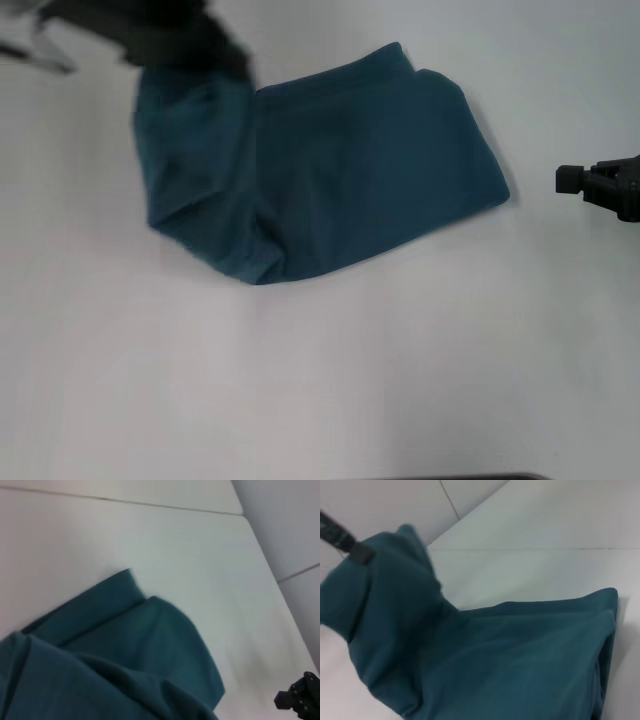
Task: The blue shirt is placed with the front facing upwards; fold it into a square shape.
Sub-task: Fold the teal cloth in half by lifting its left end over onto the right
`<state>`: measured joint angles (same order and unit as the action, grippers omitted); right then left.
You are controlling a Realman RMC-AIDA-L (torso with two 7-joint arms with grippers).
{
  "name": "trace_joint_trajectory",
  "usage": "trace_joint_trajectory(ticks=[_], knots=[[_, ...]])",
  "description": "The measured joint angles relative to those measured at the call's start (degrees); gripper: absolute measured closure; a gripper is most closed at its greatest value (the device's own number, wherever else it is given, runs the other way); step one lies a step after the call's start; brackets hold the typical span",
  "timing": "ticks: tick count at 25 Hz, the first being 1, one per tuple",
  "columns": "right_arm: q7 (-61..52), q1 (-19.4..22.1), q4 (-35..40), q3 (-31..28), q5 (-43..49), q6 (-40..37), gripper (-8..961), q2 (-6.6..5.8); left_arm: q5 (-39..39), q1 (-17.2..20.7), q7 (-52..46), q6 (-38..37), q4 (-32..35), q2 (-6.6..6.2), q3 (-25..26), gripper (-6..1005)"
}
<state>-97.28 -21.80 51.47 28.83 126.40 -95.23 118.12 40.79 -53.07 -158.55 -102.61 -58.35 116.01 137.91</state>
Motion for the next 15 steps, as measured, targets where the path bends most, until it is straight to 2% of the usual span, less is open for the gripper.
trace_joint_trajectory(ticks=[7,11,15], knots=[[0.1,0.4,0.0,0.0,0.1,-0.3,940,0.00,-0.3,-9.6,-0.7,11.5,10.5,0.80,-6.4,938],[0.2,0.4,-0.1,0.0,0.1,-0.3,940,0.00,-0.4,-12.0,-1.2,16.3,13.5,1.40,-8.8,936],[0.2,0.5,-0.1,0.0,0.1,-0.3,940,0.00,-0.4,-13.5,-1.2,19.5,14.9,2.80,-10.8,934]])
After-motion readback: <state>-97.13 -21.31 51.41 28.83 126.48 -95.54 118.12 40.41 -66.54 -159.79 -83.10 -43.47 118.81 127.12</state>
